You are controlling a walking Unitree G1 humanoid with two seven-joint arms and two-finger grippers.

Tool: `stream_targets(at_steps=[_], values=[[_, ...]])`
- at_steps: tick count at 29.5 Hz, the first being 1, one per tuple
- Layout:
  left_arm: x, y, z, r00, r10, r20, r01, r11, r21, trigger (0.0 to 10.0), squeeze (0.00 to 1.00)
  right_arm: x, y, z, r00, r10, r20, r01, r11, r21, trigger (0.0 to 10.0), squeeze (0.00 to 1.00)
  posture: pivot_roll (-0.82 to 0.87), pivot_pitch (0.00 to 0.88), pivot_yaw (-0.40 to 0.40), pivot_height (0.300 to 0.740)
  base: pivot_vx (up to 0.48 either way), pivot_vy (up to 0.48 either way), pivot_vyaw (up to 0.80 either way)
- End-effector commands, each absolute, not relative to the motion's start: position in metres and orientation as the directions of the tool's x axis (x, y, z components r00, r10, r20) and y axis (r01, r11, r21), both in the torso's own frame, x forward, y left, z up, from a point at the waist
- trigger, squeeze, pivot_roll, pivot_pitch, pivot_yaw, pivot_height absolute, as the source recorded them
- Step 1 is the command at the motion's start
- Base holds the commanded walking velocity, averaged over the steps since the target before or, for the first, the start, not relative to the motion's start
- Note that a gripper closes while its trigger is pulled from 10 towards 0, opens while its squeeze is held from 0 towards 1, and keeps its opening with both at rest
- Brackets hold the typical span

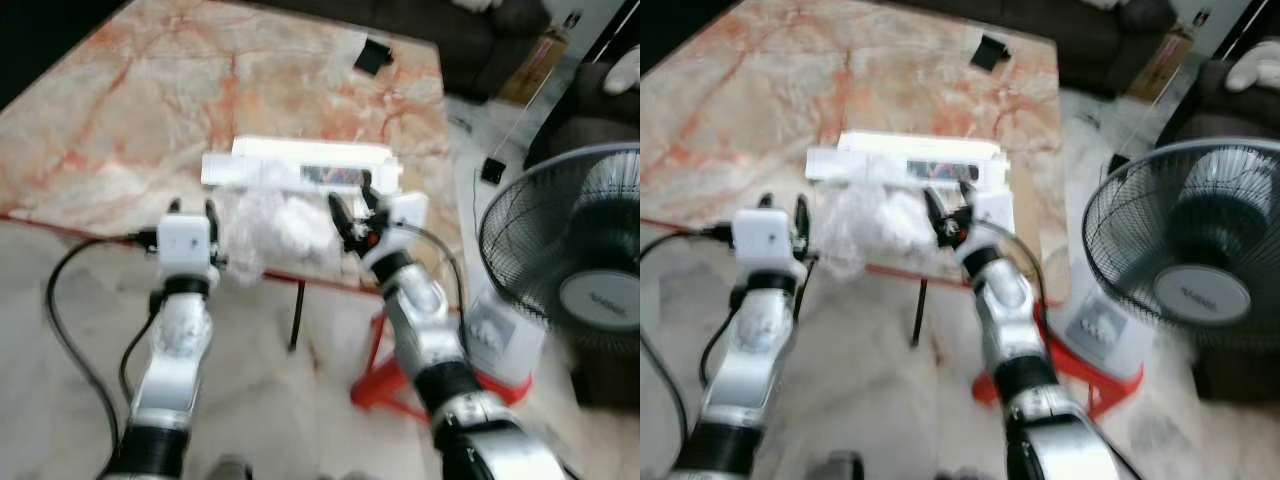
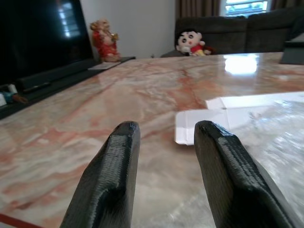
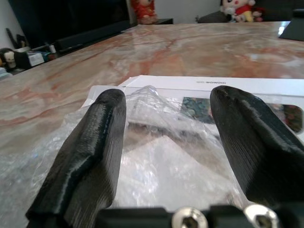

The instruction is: Picking trash to rubbish bin

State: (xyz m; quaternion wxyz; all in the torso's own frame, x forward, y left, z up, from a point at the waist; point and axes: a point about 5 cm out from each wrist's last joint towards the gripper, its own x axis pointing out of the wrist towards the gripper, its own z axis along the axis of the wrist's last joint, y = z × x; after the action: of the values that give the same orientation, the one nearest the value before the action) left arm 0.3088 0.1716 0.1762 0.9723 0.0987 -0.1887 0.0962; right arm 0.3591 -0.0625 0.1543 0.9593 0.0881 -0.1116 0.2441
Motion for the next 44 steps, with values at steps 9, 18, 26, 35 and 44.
stream_targets(at_steps=[9, 18, 26, 35, 44], values=[[0.309, 0.154, 0.177, 0.919, 0.062, 0.390, -0.137, 0.976, 0.168, 10.0, 0.00, 0.361, -0.074, 0.154, 0.872, 0.419, 0.254, -0.459, 0.879, 0.129, 10.0, 0.00, 0.09, 0.199, -0.153, 0.740, 0.219, 0.000, 0.21], [0.310, 0.145, 0.171, 0.935, 0.020, 0.355, -0.048, 0.996, 0.071, 10.0, 1.00, 0.361, -0.074, 0.155, 0.871, 0.420, 0.256, -0.462, 0.877, 0.132, 10.0, 0.00, 0.09, 0.181, -0.152, 0.740, 0.000, 0.000, 0.00], [0.311, 0.131, 0.174, 0.933, -0.089, 0.349, 0.079, 0.996, 0.042, 10.0, 1.00, 0.362, -0.075, 0.155, 0.871, 0.421, 0.255, -0.463, 0.877, 0.132, 10.0, 0.00, 0.09, 0.180, -0.154, 0.740, 0.000, 0.000, 0.00], [0.311, 0.141, 0.173, 0.941, -0.074, 0.329, 0.069, 0.997, 0.027, 10.0, 1.00, 0.361, -0.074, 0.153, 0.871, 0.426, 0.246, -0.466, 0.874, 0.139, 10.0, 0.00, 0.09, 0.202, -0.161, 0.740, 0.000, 0.000, 0.00], [0.322, 0.155, 0.174, 0.949, -0.067, 0.309, 0.049, 0.997, 0.066, 10.0, 1.00, 0.360, -0.074, 0.153, 0.871, 0.426, 0.244, -0.466, 0.873, 0.142, 10.0, 0.00, 0.09, 0.214, -0.161, 0.740, 0.000, 0.000, 0.00]])
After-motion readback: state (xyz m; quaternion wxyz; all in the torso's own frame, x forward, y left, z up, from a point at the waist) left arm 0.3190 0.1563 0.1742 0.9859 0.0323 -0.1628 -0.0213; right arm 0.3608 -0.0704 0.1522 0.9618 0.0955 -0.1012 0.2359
